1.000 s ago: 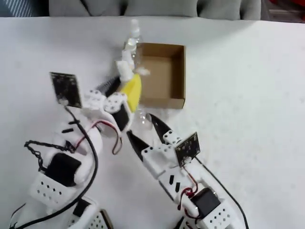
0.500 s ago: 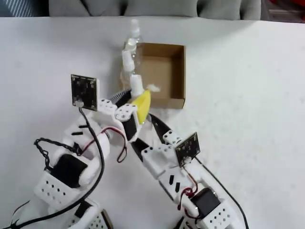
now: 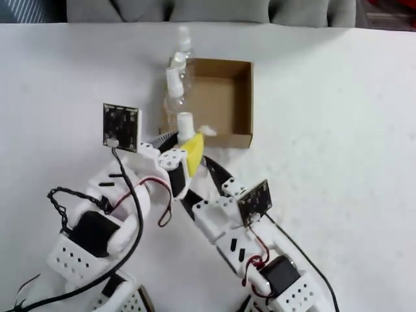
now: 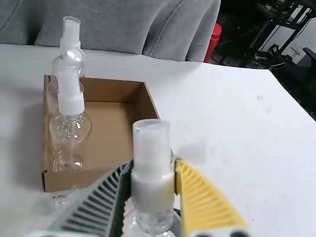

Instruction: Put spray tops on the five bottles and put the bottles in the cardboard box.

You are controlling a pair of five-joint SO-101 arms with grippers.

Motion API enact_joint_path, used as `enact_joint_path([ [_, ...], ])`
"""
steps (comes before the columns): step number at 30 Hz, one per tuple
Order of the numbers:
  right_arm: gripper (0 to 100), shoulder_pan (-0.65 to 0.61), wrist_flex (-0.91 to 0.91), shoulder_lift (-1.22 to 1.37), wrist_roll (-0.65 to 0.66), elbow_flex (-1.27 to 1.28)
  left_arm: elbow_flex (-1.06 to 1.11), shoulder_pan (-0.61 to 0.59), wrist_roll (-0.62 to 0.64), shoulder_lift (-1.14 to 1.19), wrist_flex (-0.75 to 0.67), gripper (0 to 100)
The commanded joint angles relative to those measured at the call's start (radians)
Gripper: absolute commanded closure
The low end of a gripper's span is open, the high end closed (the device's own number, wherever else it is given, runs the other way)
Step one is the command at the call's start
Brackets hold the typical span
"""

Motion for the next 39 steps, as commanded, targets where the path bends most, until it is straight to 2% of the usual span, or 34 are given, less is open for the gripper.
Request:
enact_joint_path([
  [1,98.3,0.004,0.002,-0.010,-0.003,0.009,-0.003,0.012,-0.002,-0.018,0.028,98],
  [11,98.3,0.004,0.001,-0.010,-0.003,0.009,-0.008,0.001,-0.002,-0.036,0.020,96],
  [17,98.3,0.004,0.001,-0.010,-0.003,0.009,0.094,0.010,-0.002,-0.222,0.028,77],
  [19,98.3,0.004,0.001,-0.010,-0.003,0.009,0.130,0.010,-0.002,-0.297,0.028,73],
  [24,98.3,0.004,0.001,-0.010,-0.003,0.009,0.180,0.010,0.000,-0.435,0.028,72],
  [30,98.3,0.047,-0.010,-0.010,-0.003,0.009,0.187,0.001,-0.002,-0.443,0.037,72],
  [35,98.3,0.114,-0.053,-0.012,-0.011,0.009,0.183,0.010,-0.100,-0.447,0.120,72],
  [39,98.3,0.145,-0.074,-0.007,-0.012,0.009,0.187,0.010,-0.106,-0.447,0.135,73],
])
